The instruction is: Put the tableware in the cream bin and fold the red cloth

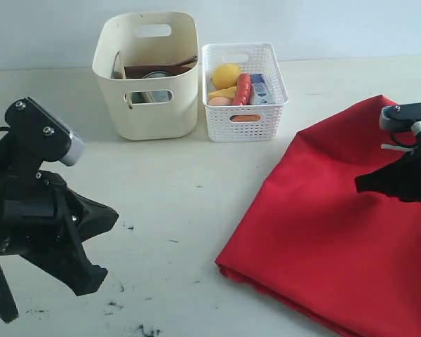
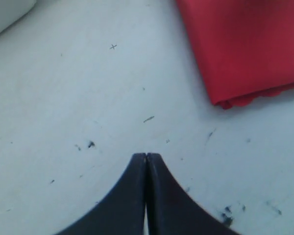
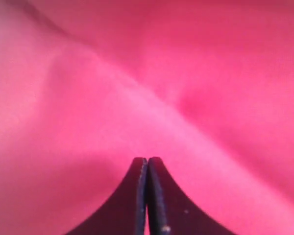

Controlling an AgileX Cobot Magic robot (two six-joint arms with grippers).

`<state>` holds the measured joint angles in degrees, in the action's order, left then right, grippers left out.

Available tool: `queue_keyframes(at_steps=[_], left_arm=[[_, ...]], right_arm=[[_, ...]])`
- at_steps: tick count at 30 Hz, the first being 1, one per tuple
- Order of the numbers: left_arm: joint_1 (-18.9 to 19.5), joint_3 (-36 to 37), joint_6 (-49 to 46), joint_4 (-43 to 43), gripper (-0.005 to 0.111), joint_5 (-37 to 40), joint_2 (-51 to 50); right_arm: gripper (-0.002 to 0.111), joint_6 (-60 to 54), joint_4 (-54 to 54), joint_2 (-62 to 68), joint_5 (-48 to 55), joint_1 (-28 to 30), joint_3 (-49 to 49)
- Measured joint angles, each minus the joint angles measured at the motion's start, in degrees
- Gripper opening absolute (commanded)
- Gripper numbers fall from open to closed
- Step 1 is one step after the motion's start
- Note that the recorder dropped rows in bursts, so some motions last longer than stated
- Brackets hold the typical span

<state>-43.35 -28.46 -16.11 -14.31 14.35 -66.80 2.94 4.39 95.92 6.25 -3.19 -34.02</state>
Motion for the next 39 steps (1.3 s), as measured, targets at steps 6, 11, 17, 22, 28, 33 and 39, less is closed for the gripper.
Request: queue_keyframes(at_steps=[6, 11, 17, 22, 28, 33, 39], left_arm=[[0.1, 0.6, 0.1, -1.8, 0.000, 0.6, 1.0], [0.1, 0.6, 0.1, -2.5, 0.000, 1.5, 1.0], [0.1, 0.6, 0.1, -3.4, 0.000, 2.3, 1.0], [0.1, 0.6, 0.1, -3.4, 0.000, 1.9, 1.0], [0.1, 0.6, 0.1, -3.4, 0.000, 0.6, 1.0], [0.1, 0.6, 0.1, -3.4, 0.000, 0.6, 1.0], [0.1, 0.7, 0.1, -3.3, 0.000, 0.6, 1.0]], right_arm=[[0.000, 0.6, 0.0, -1.6, -0.6, 3.8, -4.1], [0.000, 1.9, 0.0, 7.7, 0.1, 6.7, -12.9], [0.000, 2.0, 0.0, 21.7, 3.9, 6.7, -29.2], [0.000, 1.7, 0.0, 29.2, 15.7, 6.7, -47.8], [0.000, 0.0, 0.1, 29.8, 29.4, 6.7, -60.1], [0.000, -0.9, 0.2, 20.1, 31.7, 6.7, -56.4], [0.000, -0.9, -1.3, 3.5, 24.7, 6.7, -39.3]])
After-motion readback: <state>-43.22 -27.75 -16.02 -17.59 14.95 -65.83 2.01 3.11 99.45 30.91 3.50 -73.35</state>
